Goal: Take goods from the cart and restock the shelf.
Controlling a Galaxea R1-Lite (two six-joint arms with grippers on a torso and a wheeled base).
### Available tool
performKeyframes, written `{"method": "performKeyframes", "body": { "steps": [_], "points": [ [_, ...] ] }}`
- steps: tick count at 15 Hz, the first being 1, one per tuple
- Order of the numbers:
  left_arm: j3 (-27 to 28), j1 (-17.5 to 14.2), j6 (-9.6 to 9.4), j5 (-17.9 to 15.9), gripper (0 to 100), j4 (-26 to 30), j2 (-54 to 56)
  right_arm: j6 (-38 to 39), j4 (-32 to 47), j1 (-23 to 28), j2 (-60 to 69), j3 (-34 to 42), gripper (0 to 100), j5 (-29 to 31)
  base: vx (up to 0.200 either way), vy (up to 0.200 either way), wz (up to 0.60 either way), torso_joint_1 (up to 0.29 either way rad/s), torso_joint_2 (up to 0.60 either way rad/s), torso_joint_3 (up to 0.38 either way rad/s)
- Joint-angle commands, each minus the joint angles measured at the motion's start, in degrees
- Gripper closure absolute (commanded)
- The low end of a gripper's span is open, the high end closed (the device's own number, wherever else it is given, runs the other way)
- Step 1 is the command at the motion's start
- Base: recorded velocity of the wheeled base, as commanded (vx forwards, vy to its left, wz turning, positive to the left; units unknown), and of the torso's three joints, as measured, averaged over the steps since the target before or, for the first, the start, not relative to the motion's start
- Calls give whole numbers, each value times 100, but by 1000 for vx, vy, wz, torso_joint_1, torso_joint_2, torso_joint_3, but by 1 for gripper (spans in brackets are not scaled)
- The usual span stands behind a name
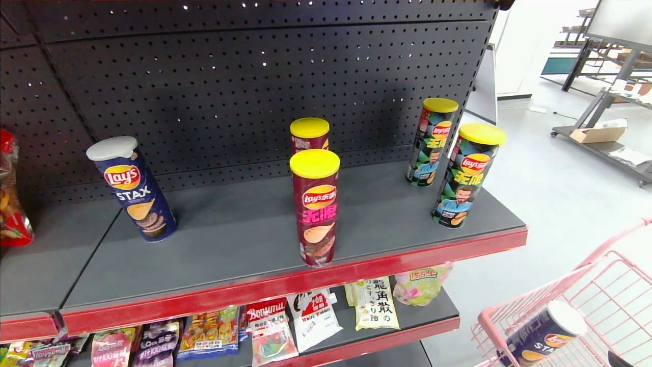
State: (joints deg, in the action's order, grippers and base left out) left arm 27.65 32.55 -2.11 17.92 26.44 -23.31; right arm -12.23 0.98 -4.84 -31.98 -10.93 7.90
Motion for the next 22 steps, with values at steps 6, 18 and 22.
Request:
{"method": "performKeyframes", "body": {
  "steps": [6,18,22],
  "points": [
    [-190,6,-114,-43,0,-174,336,-184,8,1,-46,48,0,265,0,0,-500,4,3,1],
    [-190,6,-79,-201,0,-218,547,-166,-10,115,34,302,0,256,0,0,-250,-18,44,25],
    [-198,-3,-79,-166,0,-201,810,-175,-1,115,244,469,0,247,0,0,0,-137,338,195]
  ]
}}
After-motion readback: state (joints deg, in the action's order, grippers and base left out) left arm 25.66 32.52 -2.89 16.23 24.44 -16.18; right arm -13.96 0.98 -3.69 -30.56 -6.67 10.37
